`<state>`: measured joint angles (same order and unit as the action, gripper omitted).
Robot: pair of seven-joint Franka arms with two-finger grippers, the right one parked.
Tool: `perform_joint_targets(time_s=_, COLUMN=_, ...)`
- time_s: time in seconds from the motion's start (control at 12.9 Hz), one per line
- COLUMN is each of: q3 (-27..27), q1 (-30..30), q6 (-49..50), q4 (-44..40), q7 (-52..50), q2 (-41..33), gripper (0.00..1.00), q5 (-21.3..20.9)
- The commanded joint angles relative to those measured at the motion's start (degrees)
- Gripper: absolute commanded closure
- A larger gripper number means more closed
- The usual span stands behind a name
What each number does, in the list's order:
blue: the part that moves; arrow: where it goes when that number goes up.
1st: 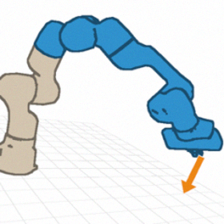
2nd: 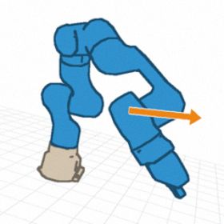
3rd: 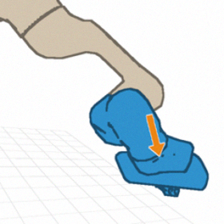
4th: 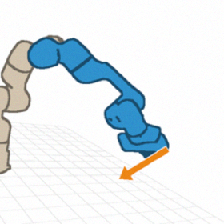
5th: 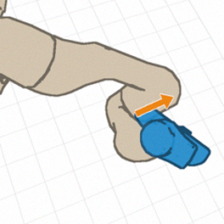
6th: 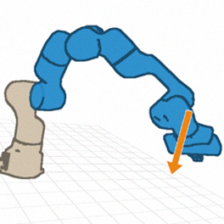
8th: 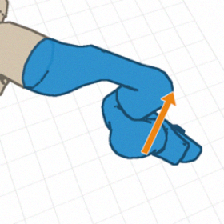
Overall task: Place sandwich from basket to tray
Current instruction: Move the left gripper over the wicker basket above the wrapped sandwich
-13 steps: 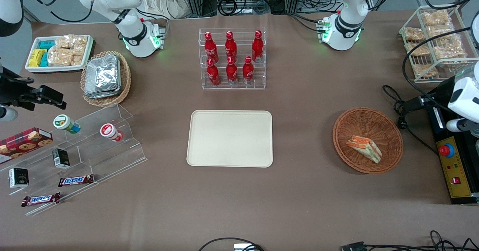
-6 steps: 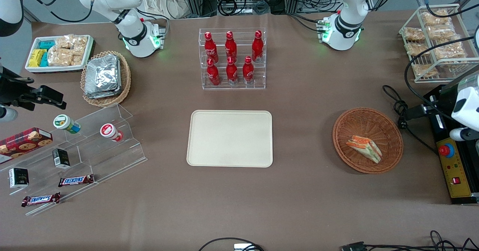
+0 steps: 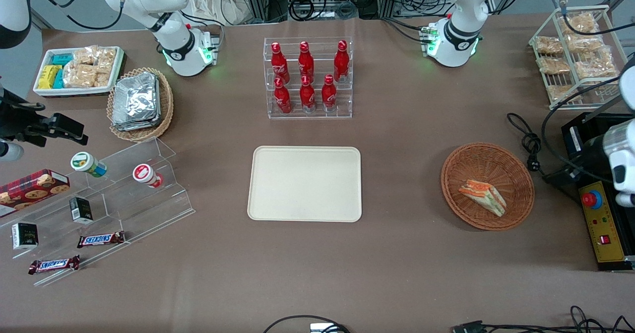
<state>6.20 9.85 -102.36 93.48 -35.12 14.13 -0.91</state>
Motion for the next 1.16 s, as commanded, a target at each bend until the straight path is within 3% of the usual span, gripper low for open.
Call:
perform_joint_targets(time_s=0.0, q3=0.13, q1=-0.09, q6=-7.21, q4=5.83, q7=-9.74, q2=-0.43, gripper=0.0, q5=-0.05)
perform_joint_targets(time_s=0.39, q3=0.57, q1=-2.72, q6=-12.5, q4=6.28, q7=-27.52, q2=6.33, gripper=0.0, q5=-0.32)
perform_joint_targets(time_s=0.93, q3=0.39, q1=-6.25, q6=-15.41, q4=8.72, q7=-32.11, q2=10.74, gripper=0.0, q5=-0.67)
perform_joint_targets(time_s=1.09, q3=0.31, q1=-6.16, q6=-16.37, q4=10.22, q7=-32.2, q2=11.09, gripper=0.0, q5=-2.77)
